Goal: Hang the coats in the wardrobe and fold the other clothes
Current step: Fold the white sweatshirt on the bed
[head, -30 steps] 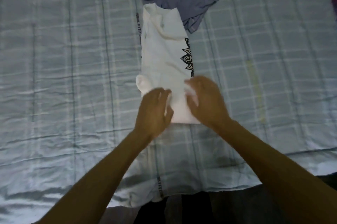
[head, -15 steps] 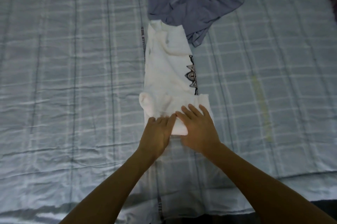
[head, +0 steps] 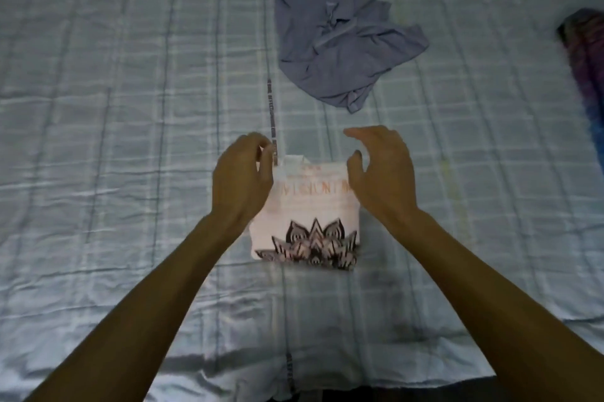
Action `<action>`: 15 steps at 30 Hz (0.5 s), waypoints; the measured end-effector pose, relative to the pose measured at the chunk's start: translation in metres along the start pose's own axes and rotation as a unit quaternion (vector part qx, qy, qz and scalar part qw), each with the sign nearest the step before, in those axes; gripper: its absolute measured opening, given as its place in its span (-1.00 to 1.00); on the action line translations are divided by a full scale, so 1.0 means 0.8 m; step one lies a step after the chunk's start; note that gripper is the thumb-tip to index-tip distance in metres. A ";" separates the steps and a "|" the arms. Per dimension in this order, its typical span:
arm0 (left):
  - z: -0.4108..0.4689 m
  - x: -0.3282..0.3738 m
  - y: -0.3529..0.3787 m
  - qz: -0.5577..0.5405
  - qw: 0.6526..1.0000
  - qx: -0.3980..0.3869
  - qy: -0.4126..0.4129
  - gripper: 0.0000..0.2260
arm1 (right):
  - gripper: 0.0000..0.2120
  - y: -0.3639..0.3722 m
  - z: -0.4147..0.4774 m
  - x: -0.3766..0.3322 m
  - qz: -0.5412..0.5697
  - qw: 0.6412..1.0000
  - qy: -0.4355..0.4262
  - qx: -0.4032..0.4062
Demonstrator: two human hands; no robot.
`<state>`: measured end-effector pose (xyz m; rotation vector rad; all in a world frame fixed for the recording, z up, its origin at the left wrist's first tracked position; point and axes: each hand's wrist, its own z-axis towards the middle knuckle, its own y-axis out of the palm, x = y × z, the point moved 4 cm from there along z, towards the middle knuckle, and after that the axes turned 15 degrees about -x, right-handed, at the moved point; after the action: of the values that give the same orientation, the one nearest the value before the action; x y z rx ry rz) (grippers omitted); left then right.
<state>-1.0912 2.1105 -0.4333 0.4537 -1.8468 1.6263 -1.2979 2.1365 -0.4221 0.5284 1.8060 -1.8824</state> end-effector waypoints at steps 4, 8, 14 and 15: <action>-0.058 -0.033 0.073 0.041 0.994 -0.093 0.038 -0.73 | -0.57 0.091 -0.075 0.013 -0.067 0.985 -0.037 -0.152; -0.108 -0.077 0.149 0.186 0.941 -0.269 0.087 -0.11 | -0.10 0.161 -0.104 0.043 -0.200 0.937 -0.038 -0.285; -0.070 -0.087 0.183 0.265 0.924 -0.254 0.107 -0.06 | 0.06 0.196 -0.065 0.049 -0.299 0.914 -0.058 -0.267; -0.064 -0.087 0.188 0.267 0.925 -0.252 0.097 -0.10 | 0.10 0.201 -0.059 0.059 -0.304 0.910 -0.056 -0.275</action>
<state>-1.1224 2.1767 -0.5902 -0.4590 -2.2448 1.3551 -1.2453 2.1775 -0.5831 -0.3803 2.4700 -1.5621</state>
